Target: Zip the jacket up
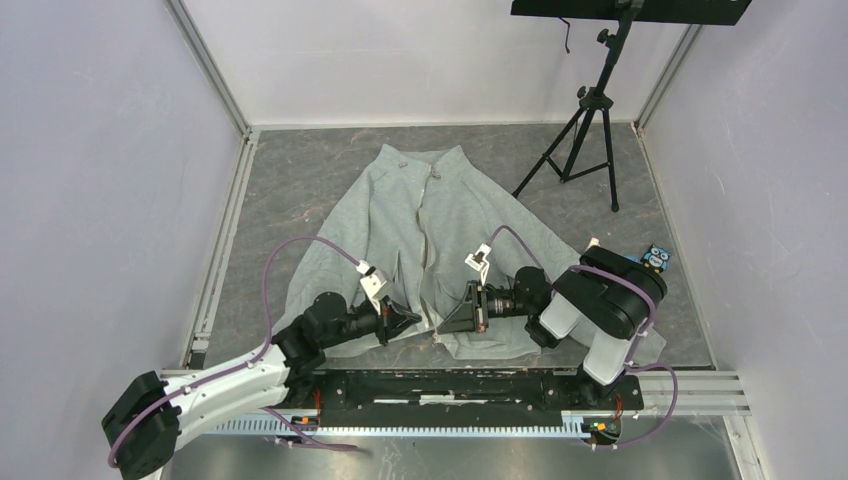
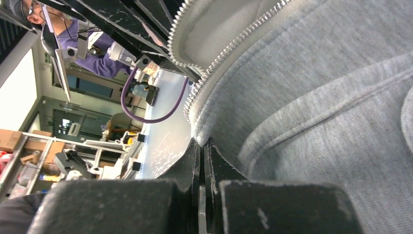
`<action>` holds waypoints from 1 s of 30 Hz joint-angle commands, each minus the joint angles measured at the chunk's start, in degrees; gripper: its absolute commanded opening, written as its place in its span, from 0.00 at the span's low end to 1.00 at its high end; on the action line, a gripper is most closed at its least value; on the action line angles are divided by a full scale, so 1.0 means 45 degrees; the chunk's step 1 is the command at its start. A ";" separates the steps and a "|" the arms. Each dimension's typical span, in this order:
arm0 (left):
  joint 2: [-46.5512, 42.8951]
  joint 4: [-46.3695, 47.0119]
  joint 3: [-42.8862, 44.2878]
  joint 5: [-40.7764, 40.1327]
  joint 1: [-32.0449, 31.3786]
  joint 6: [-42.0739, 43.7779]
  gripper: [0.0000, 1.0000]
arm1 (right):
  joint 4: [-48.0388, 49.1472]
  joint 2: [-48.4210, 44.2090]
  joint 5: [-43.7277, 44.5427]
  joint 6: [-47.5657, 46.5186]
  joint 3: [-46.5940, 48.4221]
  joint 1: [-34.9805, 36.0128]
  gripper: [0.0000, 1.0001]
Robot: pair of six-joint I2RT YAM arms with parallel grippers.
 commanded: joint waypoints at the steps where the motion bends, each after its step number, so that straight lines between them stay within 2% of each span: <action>1: -0.0188 0.1187 0.0000 0.0679 -0.0067 0.0461 0.02 | 0.3582 0.0493 -0.0471 0.0974 0.0306 0.0129 0.00; 30: -0.0092 0.1324 0.0012 0.0777 -0.0067 0.0082 0.02 | 0.2693 -0.0322 0.0388 0.0485 0.0460 0.0384 0.00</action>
